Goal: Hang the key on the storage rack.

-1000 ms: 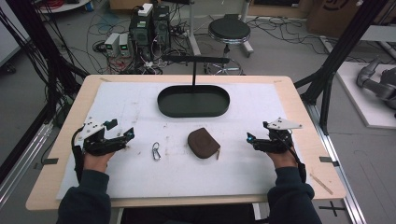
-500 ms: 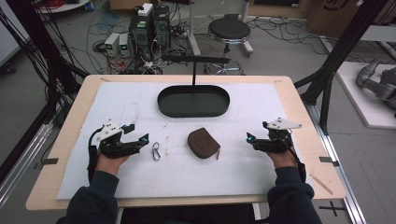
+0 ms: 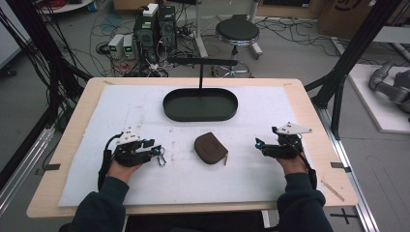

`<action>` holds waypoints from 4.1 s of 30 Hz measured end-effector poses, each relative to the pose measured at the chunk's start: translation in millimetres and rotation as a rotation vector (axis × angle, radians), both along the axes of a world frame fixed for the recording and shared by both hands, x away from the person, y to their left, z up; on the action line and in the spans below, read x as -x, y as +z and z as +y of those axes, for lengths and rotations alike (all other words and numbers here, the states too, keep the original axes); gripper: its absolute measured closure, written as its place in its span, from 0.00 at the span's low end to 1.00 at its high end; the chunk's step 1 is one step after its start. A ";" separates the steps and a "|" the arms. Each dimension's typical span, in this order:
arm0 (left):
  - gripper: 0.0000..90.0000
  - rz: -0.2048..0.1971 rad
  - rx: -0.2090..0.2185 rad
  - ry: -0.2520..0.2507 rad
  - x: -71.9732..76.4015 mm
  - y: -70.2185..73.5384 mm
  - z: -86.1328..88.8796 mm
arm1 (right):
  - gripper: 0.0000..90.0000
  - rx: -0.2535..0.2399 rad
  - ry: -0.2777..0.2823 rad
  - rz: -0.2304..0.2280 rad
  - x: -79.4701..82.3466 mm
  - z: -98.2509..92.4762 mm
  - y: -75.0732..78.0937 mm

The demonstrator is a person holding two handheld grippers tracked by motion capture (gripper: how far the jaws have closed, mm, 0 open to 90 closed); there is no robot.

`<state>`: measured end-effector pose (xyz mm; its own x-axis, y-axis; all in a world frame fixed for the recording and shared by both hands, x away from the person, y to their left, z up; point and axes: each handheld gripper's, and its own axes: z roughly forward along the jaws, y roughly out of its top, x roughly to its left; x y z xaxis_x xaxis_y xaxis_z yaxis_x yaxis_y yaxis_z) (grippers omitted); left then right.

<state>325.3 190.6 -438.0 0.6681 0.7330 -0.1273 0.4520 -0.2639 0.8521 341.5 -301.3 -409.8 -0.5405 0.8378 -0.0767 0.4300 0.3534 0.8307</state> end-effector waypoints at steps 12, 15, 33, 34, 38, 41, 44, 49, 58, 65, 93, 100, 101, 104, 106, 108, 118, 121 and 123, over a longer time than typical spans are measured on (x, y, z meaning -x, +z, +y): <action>0.76 0.101 -0.098 -0.010 -3.4 -9.3 -20.5 | 0.22 0.012 0.011 0.010 -0.9 2.2 -1.3; 0.85 0.112 -0.074 -0.001 -4.7 -7.7 -17.8 | 0.22 0.010 0.010 0.006 -1.0 1.4 -1.2; 0.90 0.177 0.015 0.029 -5.0 -1.4 9.8 | 0.22 0.010 0.011 0.014 -0.6 1.1 -1.4; 0.90 0.181 0.015 0.035 -5.0 -1.3 11.6 | 0.22 0.010 0.011 0.014 -0.6 1.1 -1.4; 0.90 0.196 0.001 0.053 -5.3 -2.2 16.5 | 0.22 0.011 0.011 0.016 -0.7 1.1 -1.4; 0.90 0.199 -0.010 0.050 -5.6 -2.9 15.6 | 0.22 0.011 0.012 0.016 -0.7 1.3 -1.5; 0.94 0.196 -0.028 0.034 -5.0 -2.1 14.3 | 0.22 0.011 0.012 0.018 -0.7 1.2 -1.6; 0.97 0.193 -0.039 0.022 -4.9 -0.3 15.1 | 0.22 0.013 0.012 0.017 -0.5 0.9 -1.5; 0.95 0.182 -0.067 0.036 -4.6 -0.2 16.3 | 0.23 0.012 0.016 0.018 -0.8 1.0 -1.7; 0.96 0.182 -0.072 0.013 -4.6 -0.1 16.7 | 0.23 0.012 0.018 0.019 -1.0 1.3 -2.0; 0.98 0.036 0.122 0.002 -6.8 21.1 23.0 | 0.23 -0.021 0.005 0.014 -0.6 -2.4 0.1; 0.98 -0.003 0.179 0.038 -12.4 30.3 28.0 | 0.23 -0.054 -0.005 0.009 -0.9 -7.7 1.9; 0.98 -0.014 0.192 0.044 -15.9 34.1 28.5 | 0.23 -0.060 -0.007 0.008 -1.1 -8.3 2.2; 0.98 -0.021 0.198 0.049 -20.1 38.3 28.0 | 0.23 -0.068 -0.009 0.007 -1.3 -8.2 2.2; 0.98 -0.032 0.208 0.049 -25.5 43.8 27.9 | 0.23 -0.072 -0.007 0.007 -1.7 -9.0 2.4; 0.98 -0.042 0.219 0.047 -33.0 51.0 27.5 | 0.23 -0.083 -0.008 0.002 -1.9 -10.0 2.9; 0.98 -0.100 0.230 0.032 -80.2 94.5 17.6 | 0.23 -0.106 -0.004 0.006 -4.3 -12.5 3.1; 0.98 -0.112 0.219 0.014 -96.5 107.1 9.4 | 0.23 -0.108 -0.003 0.005 -4.9 -12.5 3.1; 0.98 -0.117 0.211 0.008 -109.6 115.0 4.0 | 0.23 -0.109 -0.001 0.005 -5.4 -12.5 2.9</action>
